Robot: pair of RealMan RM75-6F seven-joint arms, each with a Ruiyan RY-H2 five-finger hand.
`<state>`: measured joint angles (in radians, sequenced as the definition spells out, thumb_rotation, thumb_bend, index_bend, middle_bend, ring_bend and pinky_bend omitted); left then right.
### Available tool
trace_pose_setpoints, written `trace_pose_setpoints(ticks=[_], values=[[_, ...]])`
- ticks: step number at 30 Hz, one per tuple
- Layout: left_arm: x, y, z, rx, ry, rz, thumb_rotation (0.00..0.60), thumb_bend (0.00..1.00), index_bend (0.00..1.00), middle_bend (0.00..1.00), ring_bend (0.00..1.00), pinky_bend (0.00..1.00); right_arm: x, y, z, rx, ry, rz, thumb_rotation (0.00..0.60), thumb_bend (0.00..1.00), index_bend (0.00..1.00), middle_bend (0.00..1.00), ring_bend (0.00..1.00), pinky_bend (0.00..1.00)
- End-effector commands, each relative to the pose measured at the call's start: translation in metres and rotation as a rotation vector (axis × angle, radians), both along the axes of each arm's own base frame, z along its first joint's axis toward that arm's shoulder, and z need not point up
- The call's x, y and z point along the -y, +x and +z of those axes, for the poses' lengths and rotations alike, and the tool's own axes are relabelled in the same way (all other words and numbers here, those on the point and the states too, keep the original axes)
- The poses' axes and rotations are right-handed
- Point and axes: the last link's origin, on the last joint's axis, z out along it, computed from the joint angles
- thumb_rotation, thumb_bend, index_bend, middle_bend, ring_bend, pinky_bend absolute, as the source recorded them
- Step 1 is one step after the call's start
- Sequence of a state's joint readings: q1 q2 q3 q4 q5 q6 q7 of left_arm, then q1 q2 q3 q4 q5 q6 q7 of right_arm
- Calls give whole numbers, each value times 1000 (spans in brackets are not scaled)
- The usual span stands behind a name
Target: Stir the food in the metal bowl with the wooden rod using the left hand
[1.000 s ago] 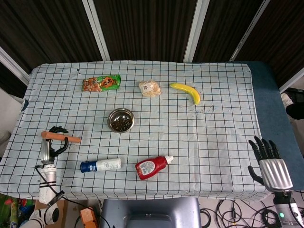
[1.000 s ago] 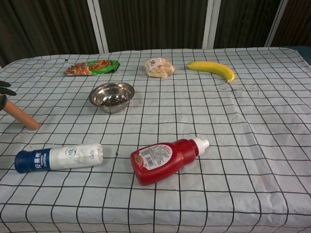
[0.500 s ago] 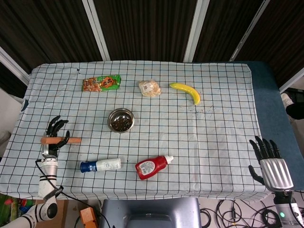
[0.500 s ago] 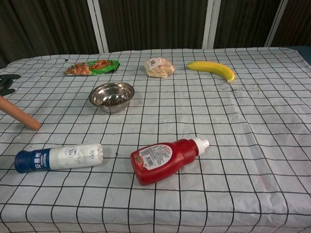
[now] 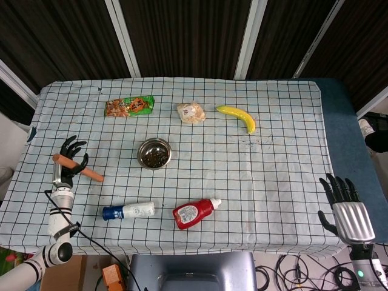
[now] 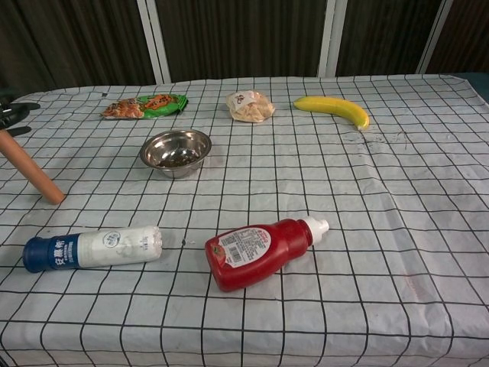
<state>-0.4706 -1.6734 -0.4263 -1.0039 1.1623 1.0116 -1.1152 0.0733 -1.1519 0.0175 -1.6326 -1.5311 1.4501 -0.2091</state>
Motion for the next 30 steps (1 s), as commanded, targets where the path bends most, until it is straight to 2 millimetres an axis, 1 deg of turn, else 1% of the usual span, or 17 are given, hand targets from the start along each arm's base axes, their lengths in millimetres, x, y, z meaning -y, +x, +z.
trace_pose_setpoints(ticks=[1,5,10,12,13,14,16,17,20,21,23,26,30], values=[[-5,0,2,27,-8,0,600,350,225,296,106,174,0,0,0,-1,-3,-1,600,314,0,0,0,0],[-6,-1,2,68,-39,-13,600,322,226,308,120,200,1,0,0,-2,-4,-1,600,314,0,0,0,0],[-8,-2,3,83,-39,-24,600,296,290,426,194,294,0,-1,0,-3,-2,-3,600,313,0,0,0,0],[-8,-2,3,87,-34,-27,600,291,359,505,252,376,1,-1,0,-3,-2,-4,600,314,0,0,0,0],[-8,-2,3,90,-32,-27,600,291,409,557,297,434,0,-1,1,-3,-4,-4,600,314,0,0,0,0],[-9,-2,4,92,-31,-26,600,291,485,636,374,520,0,-1,1,-2,-5,-3,600,313,0,0,0,0],[-10,-2,3,94,-34,-24,600,289,592,743,478,632,0,-1,1,-1,-4,-3,600,314,0,0,0,0],[-10,-3,1,91,-40,-19,600,289,616,766,500,660,0,-1,1,-1,-1,-2,600,314,0,0,0,0],[-10,-2,-1,91,-31,-13,600,289,702,853,581,809,0,0,1,1,1,-1,600,314,0,0,0,0],[-10,-2,-1,92,-25,-11,600,289,724,876,604,844,0,0,1,2,1,0,600,314,0,0,0,0],[-10,-1,-1,91,-20,-9,600,289,767,919,653,901,-1,0,1,4,2,1,600,314,0,0,0,0],[-10,0,0,93,-14,-1,600,289,812,970,713,959,-1,0,2,5,3,1,600,313,0,0,0,0],[-9,2,1,96,-10,-5,600,272,840,995,741,983,-1,0,2,6,3,1,600,314,0,0,0,0]])
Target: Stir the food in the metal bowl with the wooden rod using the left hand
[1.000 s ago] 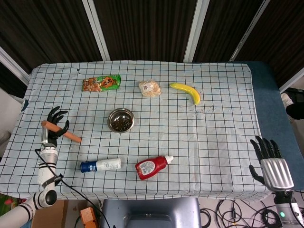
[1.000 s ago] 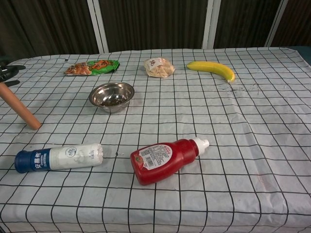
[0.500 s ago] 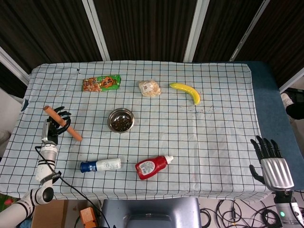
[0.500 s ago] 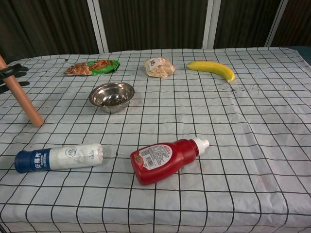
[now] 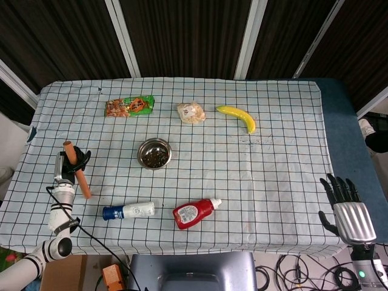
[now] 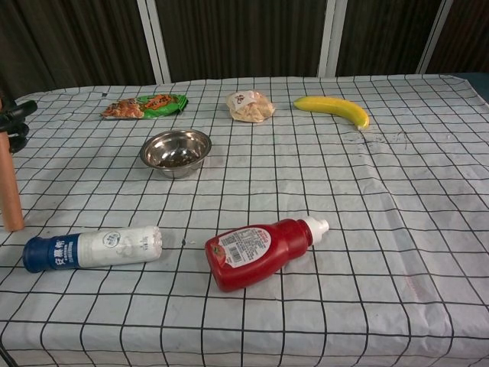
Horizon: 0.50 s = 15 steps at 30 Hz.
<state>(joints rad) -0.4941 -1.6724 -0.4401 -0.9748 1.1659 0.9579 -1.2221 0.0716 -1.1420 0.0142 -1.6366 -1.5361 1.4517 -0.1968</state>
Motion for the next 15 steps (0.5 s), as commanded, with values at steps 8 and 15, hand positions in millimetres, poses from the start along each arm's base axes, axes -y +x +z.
trace_pose_setpoints(ticks=[8,15], values=[[0,6,11,96,197,37,600,383,1000,1000,952,1000,-1,0,0,0,5,-2,600,314,0,0,0,0],[-3,25,21,63,399,-46,600,888,1000,1000,997,1000,-1,0,-1,-3,16,-5,600,314,0,0,0,0]])
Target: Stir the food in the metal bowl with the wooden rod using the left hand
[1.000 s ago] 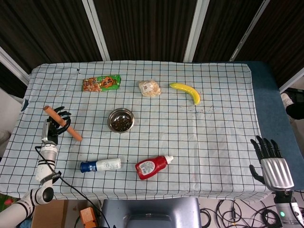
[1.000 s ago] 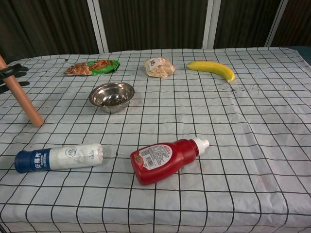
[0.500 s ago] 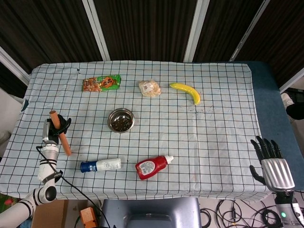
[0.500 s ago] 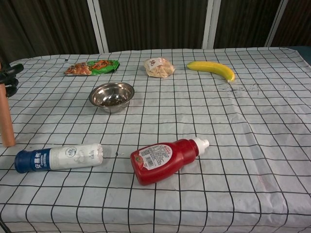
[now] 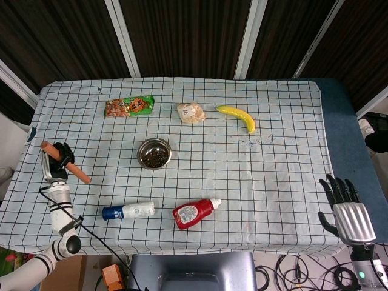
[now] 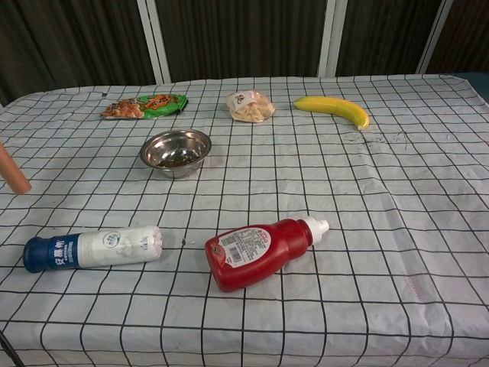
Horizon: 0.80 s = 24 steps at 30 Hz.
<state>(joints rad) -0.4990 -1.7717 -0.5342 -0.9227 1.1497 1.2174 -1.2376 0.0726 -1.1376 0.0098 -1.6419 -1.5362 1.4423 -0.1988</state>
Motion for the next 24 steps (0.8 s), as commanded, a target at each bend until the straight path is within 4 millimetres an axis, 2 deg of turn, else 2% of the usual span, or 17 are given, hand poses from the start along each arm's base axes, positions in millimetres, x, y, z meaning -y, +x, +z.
trace_pose_setpoints(ticks=[1,5,10,17,20,24], values=[[-3,15,2,-29,102,-58,600,914,1000,1000,993,1000,0,0,-1,-1,6,-2,600,314,0,0,0,0],[-12,38,-4,-86,118,-128,600,999,1000,1000,976,1000,0,0,-1,1,14,-6,600,314,0,0,0,0],[-30,74,-14,-122,89,-198,600,1000,1000,1000,957,1000,-1,1,1,10,11,-4,600,314,0,0,0,0],[-63,139,-32,-149,42,-272,600,1000,1000,1000,955,1000,0,-2,5,23,12,-17,600,314,0,0,0,0],[-73,160,-41,-178,25,-295,600,1000,1000,1000,955,1000,2,-5,6,27,17,-32,600,314,0,0,0,0],[-83,174,-57,-182,-18,-293,600,999,1000,1000,955,1000,5,-9,8,29,18,-51,600,313,0,0,0,0]])
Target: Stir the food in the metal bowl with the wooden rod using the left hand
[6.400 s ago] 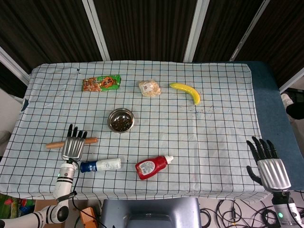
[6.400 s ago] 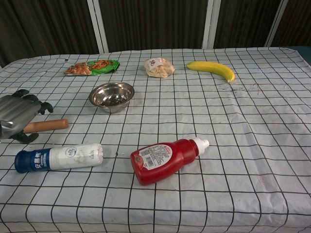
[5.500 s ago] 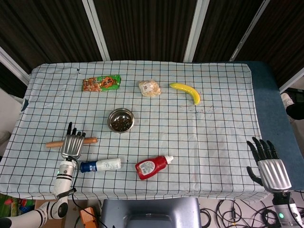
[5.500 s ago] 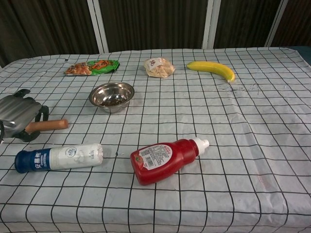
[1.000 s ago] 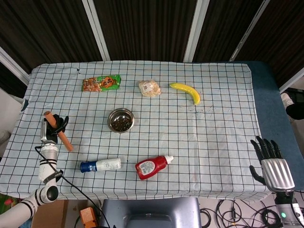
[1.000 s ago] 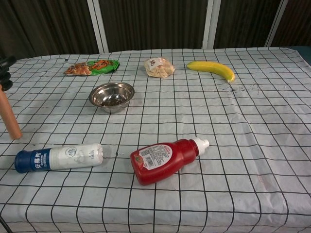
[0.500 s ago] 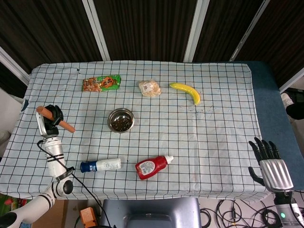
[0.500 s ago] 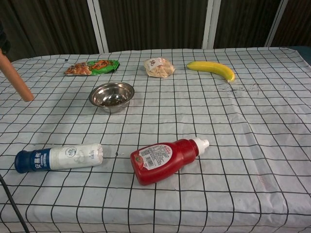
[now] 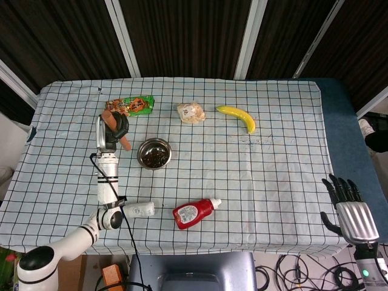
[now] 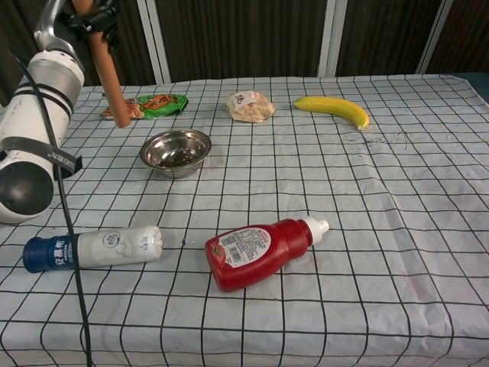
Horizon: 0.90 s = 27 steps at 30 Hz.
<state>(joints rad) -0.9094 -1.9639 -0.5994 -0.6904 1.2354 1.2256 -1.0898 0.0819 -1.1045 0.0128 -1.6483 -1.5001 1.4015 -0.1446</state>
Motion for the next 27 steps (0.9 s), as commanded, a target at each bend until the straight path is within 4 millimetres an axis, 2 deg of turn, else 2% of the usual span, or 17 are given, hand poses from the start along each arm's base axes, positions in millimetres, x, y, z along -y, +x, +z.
trace_pose_setpoints(ticks=[1,6,11,20,27], values=[[-9,16,-20,-11,-52,9,600,1000,1000,1000,956,1000,3,-3,2,2,-2,-11,600,313,0,0,0,0],[-15,26,-45,-42,-121,18,600,1000,1000,1000,955,1000,5,-7,6,3,-6,-31,600,314,0,0,0,0],[-15,40,-61,-55,-151,4,600,998,1000,1000,953,1000,4,-10,8,4,-3,-37,600,313,0,0,0,0],[-11,34,-81,-65,-216,25,600,993,1000,1000,944,1000,3,-12,13,11,-11,-40,600,314,0,0,0,0],[-6,26,-88,-63,-242,26,600,992,1000,1000,939,1000,2,-11,12,10,-4,-35,600,313,0,0,0,0]])
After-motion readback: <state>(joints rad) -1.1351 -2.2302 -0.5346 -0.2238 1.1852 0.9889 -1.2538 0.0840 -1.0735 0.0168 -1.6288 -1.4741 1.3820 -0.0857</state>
